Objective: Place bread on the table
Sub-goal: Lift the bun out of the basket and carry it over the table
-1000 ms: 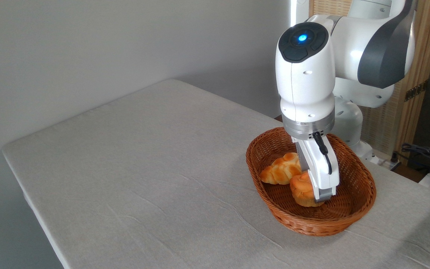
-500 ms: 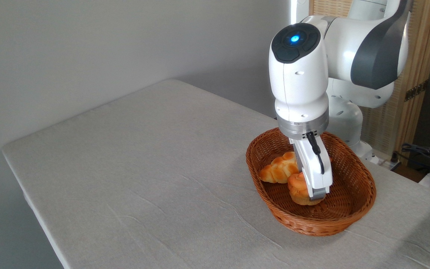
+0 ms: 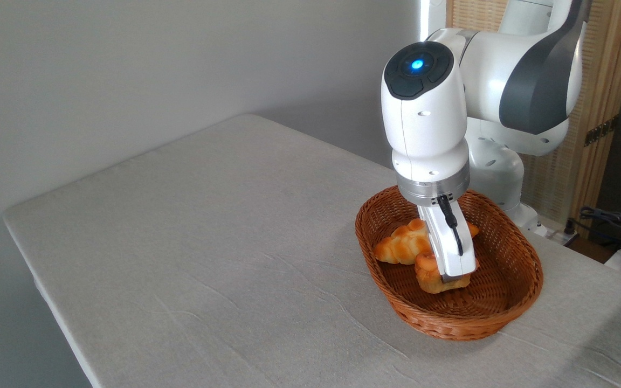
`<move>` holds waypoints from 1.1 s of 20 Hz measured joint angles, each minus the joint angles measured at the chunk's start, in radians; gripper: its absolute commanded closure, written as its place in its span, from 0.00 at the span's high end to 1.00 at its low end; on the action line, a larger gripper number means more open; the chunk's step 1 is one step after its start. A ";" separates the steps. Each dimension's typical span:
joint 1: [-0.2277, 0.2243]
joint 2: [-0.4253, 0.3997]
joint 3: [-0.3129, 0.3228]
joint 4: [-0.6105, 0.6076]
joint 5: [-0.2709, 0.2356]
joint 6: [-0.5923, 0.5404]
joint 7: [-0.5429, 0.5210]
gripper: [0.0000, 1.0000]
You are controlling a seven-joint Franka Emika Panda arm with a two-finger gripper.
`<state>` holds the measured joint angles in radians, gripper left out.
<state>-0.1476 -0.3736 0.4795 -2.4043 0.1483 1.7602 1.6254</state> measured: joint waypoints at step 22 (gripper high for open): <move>-0.299 0.334 -0.158 0.590 -0.297 0.046 -0.709 0.50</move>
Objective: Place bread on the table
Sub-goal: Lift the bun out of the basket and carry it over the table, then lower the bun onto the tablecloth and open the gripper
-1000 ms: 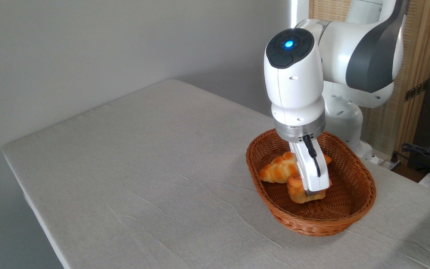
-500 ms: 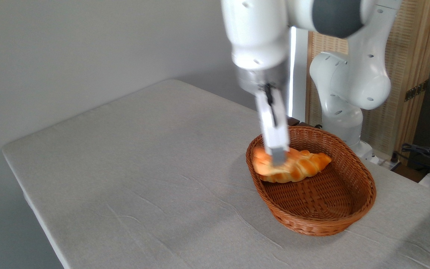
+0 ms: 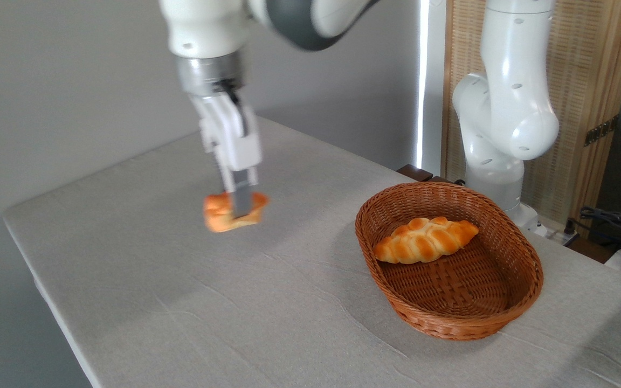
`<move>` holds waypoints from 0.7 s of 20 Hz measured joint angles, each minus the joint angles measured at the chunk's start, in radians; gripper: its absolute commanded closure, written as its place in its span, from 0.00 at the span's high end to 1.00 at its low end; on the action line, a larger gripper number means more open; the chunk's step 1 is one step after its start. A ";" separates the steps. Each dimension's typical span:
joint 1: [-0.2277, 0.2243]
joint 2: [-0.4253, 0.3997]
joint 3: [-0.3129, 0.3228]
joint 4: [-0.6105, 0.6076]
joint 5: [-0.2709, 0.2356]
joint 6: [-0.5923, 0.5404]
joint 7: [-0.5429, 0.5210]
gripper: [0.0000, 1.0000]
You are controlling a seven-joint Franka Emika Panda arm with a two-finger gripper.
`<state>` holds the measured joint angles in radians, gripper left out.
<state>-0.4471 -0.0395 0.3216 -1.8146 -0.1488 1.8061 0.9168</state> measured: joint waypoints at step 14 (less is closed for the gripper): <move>-0.002 0.210 -0.224 0.003 0.000 0.217 -0.262 1.00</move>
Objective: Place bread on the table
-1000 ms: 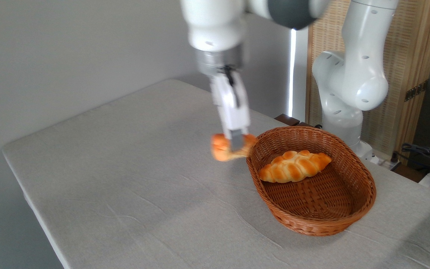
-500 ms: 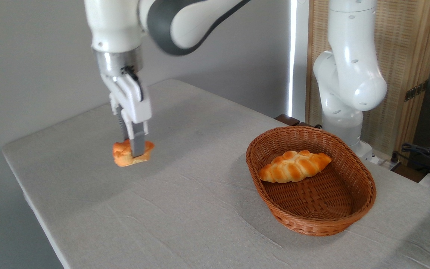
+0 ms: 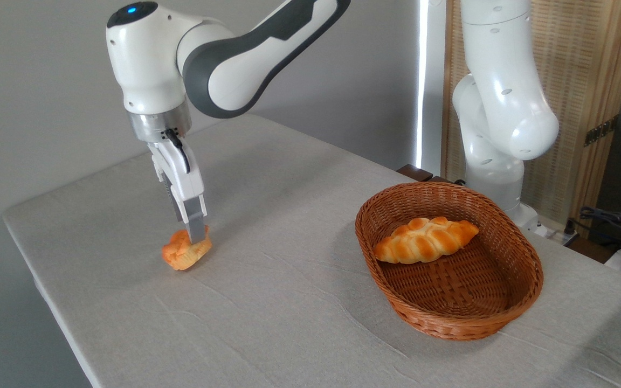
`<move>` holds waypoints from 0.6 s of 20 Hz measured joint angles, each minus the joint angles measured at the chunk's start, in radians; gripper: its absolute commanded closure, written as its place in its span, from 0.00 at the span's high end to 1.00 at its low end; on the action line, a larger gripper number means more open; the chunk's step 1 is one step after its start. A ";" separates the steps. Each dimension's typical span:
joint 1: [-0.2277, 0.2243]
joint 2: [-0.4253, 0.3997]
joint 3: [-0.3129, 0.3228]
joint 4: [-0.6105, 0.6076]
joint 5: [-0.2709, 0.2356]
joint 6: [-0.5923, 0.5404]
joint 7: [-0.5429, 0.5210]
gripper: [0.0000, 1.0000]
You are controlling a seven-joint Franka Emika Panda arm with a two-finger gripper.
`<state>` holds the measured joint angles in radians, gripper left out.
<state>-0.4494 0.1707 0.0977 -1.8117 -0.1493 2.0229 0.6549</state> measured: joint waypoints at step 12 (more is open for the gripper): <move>0.073 -0.084 0.000 0.038 0.000 -0.006 0.000 1.00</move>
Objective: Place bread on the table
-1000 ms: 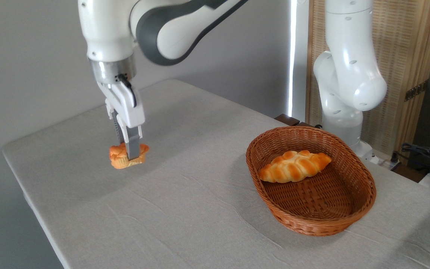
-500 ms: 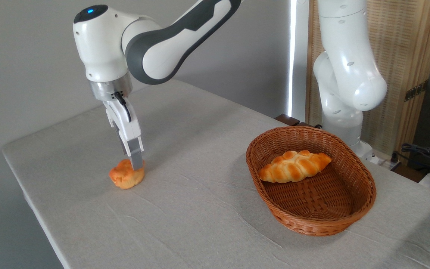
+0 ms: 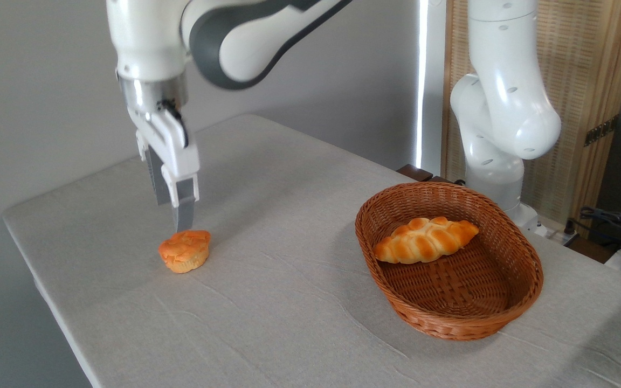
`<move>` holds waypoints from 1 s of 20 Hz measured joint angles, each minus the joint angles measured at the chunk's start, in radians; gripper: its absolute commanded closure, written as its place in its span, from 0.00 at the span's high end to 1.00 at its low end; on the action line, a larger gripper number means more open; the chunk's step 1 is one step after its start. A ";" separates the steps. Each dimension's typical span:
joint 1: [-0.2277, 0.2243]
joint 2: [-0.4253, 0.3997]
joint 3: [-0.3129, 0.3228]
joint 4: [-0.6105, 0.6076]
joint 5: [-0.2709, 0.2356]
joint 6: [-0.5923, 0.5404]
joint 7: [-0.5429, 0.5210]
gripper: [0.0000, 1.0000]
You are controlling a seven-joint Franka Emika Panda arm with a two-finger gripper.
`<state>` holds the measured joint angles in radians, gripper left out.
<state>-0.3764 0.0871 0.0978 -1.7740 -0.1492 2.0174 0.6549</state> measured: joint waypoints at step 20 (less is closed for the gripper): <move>0.284 -0.094 -0.071 0.191 0.053 -0.401 0.100 1.00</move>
<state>-0.0923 -0.0070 0.0270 -1.5829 -0.0961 1.6167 0.7553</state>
